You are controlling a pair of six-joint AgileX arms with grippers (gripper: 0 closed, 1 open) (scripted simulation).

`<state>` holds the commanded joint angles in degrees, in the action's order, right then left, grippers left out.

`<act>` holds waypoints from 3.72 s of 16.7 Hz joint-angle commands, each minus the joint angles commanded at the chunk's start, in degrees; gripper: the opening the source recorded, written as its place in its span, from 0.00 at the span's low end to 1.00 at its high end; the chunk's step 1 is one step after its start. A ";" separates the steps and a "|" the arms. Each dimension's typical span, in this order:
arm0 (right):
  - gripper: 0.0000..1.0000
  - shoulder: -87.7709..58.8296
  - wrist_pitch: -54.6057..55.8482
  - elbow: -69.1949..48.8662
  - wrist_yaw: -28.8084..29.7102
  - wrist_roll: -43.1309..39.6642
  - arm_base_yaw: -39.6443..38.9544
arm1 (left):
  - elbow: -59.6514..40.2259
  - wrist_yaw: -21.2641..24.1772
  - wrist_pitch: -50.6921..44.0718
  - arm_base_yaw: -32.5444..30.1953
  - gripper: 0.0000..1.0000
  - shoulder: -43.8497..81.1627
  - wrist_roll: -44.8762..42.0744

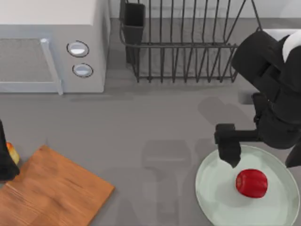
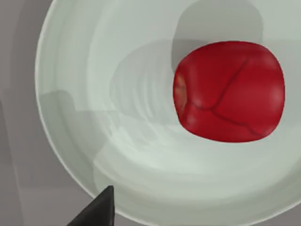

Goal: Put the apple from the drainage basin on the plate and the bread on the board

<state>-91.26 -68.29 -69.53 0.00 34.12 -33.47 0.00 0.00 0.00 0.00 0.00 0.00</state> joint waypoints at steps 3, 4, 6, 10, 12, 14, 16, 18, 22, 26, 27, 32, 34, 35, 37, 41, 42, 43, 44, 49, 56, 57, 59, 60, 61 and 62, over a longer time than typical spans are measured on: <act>1.00 1.69 1.38 1.40 0.00 -0.73 0.71 | 0.00 0.00 0.00 0.00 1.00 0.00 0.00; 1.00 3.33 2.68 2.73 0.00 -1.42 1.39 | 0.00 0.00 0.00 0.00 1.00 0.00 0.00; 1.00 8.38 6.62 6.71 0.00 -3.38 3.32 | 0.00 0.00 0.00 0.00 1.00 0.00 0.00; 1.00 25.01 18.55 18.92 0.00 -9.23 9.06 | 0.00 0.00 0.00 0.00 1.00 0.00 0.00; 1.00 35.92 25.82 26.32 0.00 -12.90 12.65 | 0.00 0.00 0.00 0.00 1.00 0.00 0.00; 1.00 47.44 33.67 34.30 0.00 -16.78 16.46 | 0.00 0.00 0.00 0.00 1.00 0.00 0.00; 1.00 58.88 41.78 42.57 0.00 -20.74 20.35 | 0.00 0.00 0.00 0.00 1.00 0.00 0.00; 1.00 69.51 49.59 50.58 0.00 -24.64 24.17 | 0.00 0.00 0.00 0.00 1.00 0.00 0.00; 1.00 85.14 62.52 63.70 0.00 -31.02 30.43 | 0.00 0.00 0.00 0.00 1.00 0.00 0.00; 1.00 91.22 68.26 69.50 0.00 -34.10 33.45 | 0.00 0.00 0.00 0.00 1.00 0.00 0.00; 1.00 91.26 68.29 69.53 0.00 -34.12 33.47 | 0.00 0.00 0.00 0.00 1.00 0.00 0.00; 1.00 91.26 68.29 69.53 0.00 -34.12 33.47 | -0.53 0.01 -0.46 0.02 1.00 0.58 -0.10; 1.00 91.26 68.29 69.53 0.00 -34.12 33.47 | -3.12 0.03 -2.62 0.16 1.00 3.56 -0.62; 1.00 91.26 68.29 69.53 0.00 -34.12 33.47 | -5.04 0.02 -4.22 0.29 1.00 5.90 -1.02; 1.00 91.26 68.29 69.53 0.00 -34.12 33.47 | -9.79 0.03 -8.35 0.63 1.00 12.13 -2.06; 1.00 91.26 68.29 69.53 0.00 -34.12 33.47 | -21.66 0.21 -19.23 1.58 1.00 29.95 -4.74; 1.00 91.26 68.29 69.53 0.00 -34.12 33.47 | -24.79 0.34 -22.27 1.81 1.00 35.10 -5.48; 1.00 91.26 68.29 69.53 0.00 -34.12 33.47 | -27.89 0.51 -25.35 2.02 1.00 40.38 -6.23; 1.00 91.26 68.29 69.53 0.00 -34.12 33.47 | -30.97 0.69 -28.42 2.23 1.00 45.75 -6.96; 1.00 91.26 68.29 69.53 0.00 -34.12 33.47 | -45.54 1.35 -42.95 3.28 1.00 71.05 -10.74; 1.00 91.26 68.29 69.53 0.00 -34.12 33.47 | -61.14 0.35 -56.31 4.84 1.00 92.59 -14.35; 1.00 91.26 68.29 69.53 0.00 -34.12 33.47 | -62.32 0.18 -57.19 4.98 1.00 94.07 -14.55; 1.00 91.26 68.29 69.53 0.00 -34.12 33.47 | -63.45 0.00 -58.00 5.12 1.00 95.49 -14.75; 1.00 91.26 68.29 69.53 0.00 -34.12 33.47 | -63.45 0.00 -58.00 5.12 1.00 95.49 -14.75; 1.00 91.26 68.29 69.53 0.00 -34.12 33.47 | -63.45 0.00 -58.00 5.12 1.00 95.49 -14.75; 1.00 91.26 68.29 69.53 0.00 -34.12 33.47 | -63.45 0.00 -58.00 5.12 1.00 95.49 -14.75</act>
<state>0.00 0.00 0.00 0.00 0.00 0.00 -63.45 0.00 -58.00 5.12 95.49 -14.75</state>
